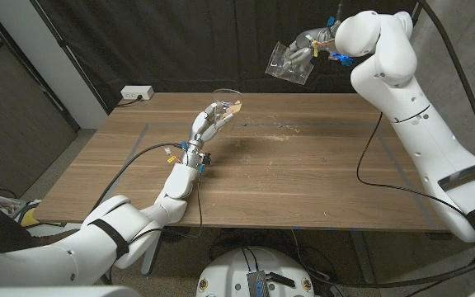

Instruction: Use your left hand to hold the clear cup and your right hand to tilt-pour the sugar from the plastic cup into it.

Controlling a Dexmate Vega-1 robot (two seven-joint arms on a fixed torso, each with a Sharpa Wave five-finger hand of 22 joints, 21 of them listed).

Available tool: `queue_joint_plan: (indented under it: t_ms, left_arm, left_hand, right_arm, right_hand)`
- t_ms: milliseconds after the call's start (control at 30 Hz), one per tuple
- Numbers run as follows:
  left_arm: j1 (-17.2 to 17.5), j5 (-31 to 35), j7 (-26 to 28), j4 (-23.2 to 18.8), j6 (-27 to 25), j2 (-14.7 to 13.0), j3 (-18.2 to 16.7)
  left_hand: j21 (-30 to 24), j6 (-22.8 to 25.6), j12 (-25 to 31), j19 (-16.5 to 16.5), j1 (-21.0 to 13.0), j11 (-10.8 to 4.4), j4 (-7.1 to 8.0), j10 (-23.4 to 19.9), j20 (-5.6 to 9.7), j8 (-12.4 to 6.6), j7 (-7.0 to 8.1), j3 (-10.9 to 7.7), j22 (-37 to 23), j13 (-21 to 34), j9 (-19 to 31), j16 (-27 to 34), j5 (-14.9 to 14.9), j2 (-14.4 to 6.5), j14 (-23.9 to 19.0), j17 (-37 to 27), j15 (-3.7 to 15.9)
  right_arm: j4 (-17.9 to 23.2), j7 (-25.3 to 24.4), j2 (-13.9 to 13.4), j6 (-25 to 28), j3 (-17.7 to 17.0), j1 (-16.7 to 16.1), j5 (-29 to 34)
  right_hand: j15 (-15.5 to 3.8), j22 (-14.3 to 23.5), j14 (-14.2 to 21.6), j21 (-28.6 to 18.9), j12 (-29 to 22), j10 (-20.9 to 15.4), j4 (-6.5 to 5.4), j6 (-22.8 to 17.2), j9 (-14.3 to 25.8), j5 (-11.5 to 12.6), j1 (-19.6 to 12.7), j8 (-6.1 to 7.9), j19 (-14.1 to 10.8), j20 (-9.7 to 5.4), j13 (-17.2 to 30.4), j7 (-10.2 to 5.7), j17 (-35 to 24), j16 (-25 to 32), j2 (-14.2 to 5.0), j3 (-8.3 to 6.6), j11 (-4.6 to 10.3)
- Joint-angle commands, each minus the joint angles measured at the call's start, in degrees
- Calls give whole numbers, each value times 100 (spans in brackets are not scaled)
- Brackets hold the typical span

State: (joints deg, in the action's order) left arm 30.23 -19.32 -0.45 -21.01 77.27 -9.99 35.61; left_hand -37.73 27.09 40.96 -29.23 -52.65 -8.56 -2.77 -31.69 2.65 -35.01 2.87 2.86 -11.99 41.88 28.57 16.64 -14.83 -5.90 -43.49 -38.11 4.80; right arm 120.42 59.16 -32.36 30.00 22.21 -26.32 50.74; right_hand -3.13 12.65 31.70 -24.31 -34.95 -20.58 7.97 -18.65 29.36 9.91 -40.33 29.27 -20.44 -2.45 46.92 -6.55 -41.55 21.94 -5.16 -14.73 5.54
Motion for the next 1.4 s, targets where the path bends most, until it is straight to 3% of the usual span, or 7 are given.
queue_joint_plan:
  t_ms: [33, 367, 700, 1000, 1167, 1400]
  left_arm:
    - [-92, -407, -942, -28, -157, 165, -510]
    - [-263, -223, -938, 20, -334, 211, -746]
    - [-426, 133, -533, 22, -306, 163, -733]
    - [-458, -179, -1000, 42, -508, 276, -931]
    - [-426, -419, -1347, 68, -740, 412, -1192]
    - [-366, -446, -1438, 104, -1088, 526, -1546]
  left_hand:
    - [-26, -3, -28, 36, -21, -27, -15, 15, 371, -45, 1, 44, 5, -1, 9, -18, -28, -37, -14, -7, 627]
    - [-35, -1, -28, 33, -49, -29, -21, 5, 376, -55, 20, 64, 7, -6, 26, -42, -27, -39, -29, -6, 644]
    - [-39, -26, -27, 37, -68, -65, -25, 13, 385, -69, 49, 86, 10, 2, 62, -70, -25, -35, -31, -4, 657]
    - [-29, -62, -38, 67, -95, -77, -31, 43, 382, -82, 56, 99, 17, -2, 101, -121, -24, -41, 3, 6, 654]
    - [-27, -98, -46, 77, -109, -77, -32, 76, 378, -79, 58, 104, 20, 2, 117, -146, -23, -51, 16, 11, 654]
    - [-19, -135, -87, 101, -138, -62, -39, 128, 375, -76, 43, 107, 24, -39, 131, -196, -25, -64, 67, 21, 650]
  right_arm:
    - [83, -1723, -507, 321, -964, -948, -2231]
    - [-254, -3577, -451, -391, -1384, -1842, -4159]
    - [-924, -4951, -277, -1477, -904, -2088, -5355]
    - [-1555, -5803, -74, -2521, -410, -2123, -5882]
    - [-1900, -6056, 10, -2955, -192, -2107, -6090]
    - [-2398, -6250, 107, -3489, -35, -2124, -6424]
  right_hand:
    - [-1021, 10, 65, 4, -7, -63, 4, -72, 31, 16, -16, 55, -40, -13, 25, 0, -26, -27, -60, -47, -21]
    - [-1024, 8, 70, 1, 2, -65, 27, -92, 32, 23, -53, 54, -56, -11, 33, 13, -44, -33, -59, -64, -36]
    - [-1019, 6, 96, -5, 4, -83, 42, -115, 33, 37, -88, 55, -74, -1, 42, 29, -71, -18, -64, -78, -81]
    - [-1015, 6, 93, 1, 14, -83, 30, -113, 34, 48, -73, 43, -63, 3, 56, 43, -77, -33, -57, -78, -104]
    - [-1014, 5, 85, 2, 25, -82, 30, -110, 34, 57, -79, 33, -63, 4, 61, 40, -80, -46, -59, -87, -99]
    - [-1013, 5, 86, 4, 33, -75, 30, -108, 35, 62, -81, 23, -60, 3, 70, 40, -90, -47, -57, -89, -104]
